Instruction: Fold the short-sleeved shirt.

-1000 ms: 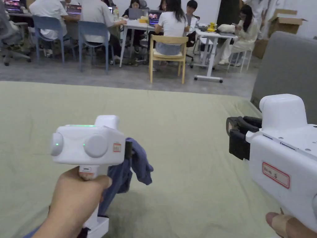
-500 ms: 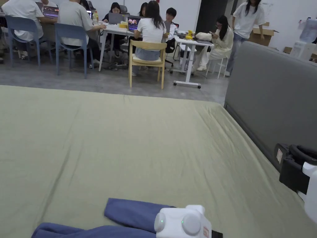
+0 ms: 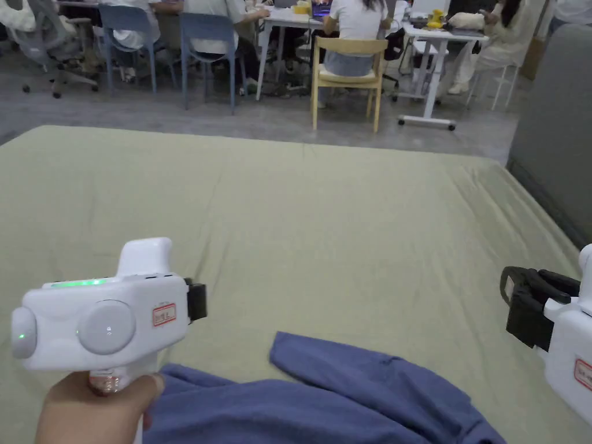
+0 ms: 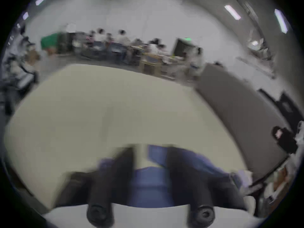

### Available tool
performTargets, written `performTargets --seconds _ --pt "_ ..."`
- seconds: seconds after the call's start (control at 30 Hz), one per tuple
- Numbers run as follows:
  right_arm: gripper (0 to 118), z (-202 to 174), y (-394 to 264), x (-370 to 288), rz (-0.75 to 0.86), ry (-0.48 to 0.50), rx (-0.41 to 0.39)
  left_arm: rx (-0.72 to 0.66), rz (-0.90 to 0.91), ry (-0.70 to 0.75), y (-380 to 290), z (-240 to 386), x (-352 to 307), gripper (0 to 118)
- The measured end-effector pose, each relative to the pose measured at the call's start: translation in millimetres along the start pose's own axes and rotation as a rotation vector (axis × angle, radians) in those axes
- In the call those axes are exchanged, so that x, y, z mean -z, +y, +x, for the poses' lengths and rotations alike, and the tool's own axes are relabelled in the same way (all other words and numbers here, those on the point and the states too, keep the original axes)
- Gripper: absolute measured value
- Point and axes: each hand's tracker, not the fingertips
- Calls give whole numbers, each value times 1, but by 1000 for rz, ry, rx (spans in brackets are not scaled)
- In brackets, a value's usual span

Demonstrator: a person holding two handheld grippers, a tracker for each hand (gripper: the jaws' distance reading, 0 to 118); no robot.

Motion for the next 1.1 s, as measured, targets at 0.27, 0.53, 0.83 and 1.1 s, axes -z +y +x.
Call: performTargets --seconds 0.27,0.53,0.83,1.1 --pt "3 -16 -33 47 -143 86 26 -100 -357 132 -79 -107 78 0" --pt "3 -12 -42 64 -207 80 -2 -33 -490 155 -124 -100 148 118" --pt "3 27 -60 137 -384 66 -29 -114 -378 -6 -111 -83 119 0" --pt "118 66 -100 271 -789 67 27 -102 -323 -44 -80 -71 97 0"
